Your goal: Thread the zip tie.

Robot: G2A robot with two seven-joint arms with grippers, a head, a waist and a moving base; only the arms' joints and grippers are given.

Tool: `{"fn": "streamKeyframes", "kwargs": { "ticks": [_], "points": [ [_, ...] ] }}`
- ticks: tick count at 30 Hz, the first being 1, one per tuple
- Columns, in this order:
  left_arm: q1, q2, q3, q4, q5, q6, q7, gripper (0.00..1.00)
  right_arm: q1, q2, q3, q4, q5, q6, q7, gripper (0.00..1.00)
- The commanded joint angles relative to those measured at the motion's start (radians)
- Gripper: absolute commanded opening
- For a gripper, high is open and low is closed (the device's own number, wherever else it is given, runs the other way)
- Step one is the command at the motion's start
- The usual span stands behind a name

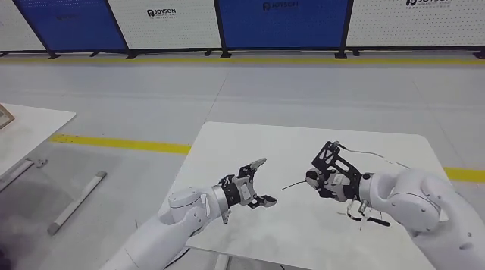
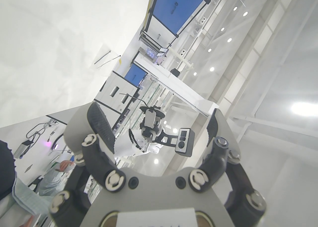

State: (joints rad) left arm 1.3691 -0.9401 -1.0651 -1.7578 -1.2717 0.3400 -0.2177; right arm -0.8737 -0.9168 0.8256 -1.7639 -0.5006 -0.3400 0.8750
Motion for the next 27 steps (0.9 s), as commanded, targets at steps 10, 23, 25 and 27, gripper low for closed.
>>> {"fn": "streamKeyframes", "kwargs": {
  "ticks": [10,23,25,27],
  "points": [
    [-0.030,-0.004,0.060,-0.013,-0.029,0.000,0.042,1.00,0.001,-0.006,-0.023,-0.052,-0.097,0.000,-0.010,0.00],
    [-0.080,-0.011,0.113,-0.017,-0.071,-0.005,0.081,1.00,0.025,-0.021,-0.051,-0.060,-0.132,0.009,-0.006,0.00],
    [-0.083,-0.014,0.115,-0.004,-0.074,-0.010,0.075,1.00,0.025,-0.021,-0.051,-0.060,-0.132,0.009,-0.006,0.00],
    [-0.091,-0.019,0.120,0.009,-0.090,0.000,0.071,0.68,0.025,-0.021,-0.051,-0.060,-0.132,0.009,-0.006,0.00]
  ]
}}
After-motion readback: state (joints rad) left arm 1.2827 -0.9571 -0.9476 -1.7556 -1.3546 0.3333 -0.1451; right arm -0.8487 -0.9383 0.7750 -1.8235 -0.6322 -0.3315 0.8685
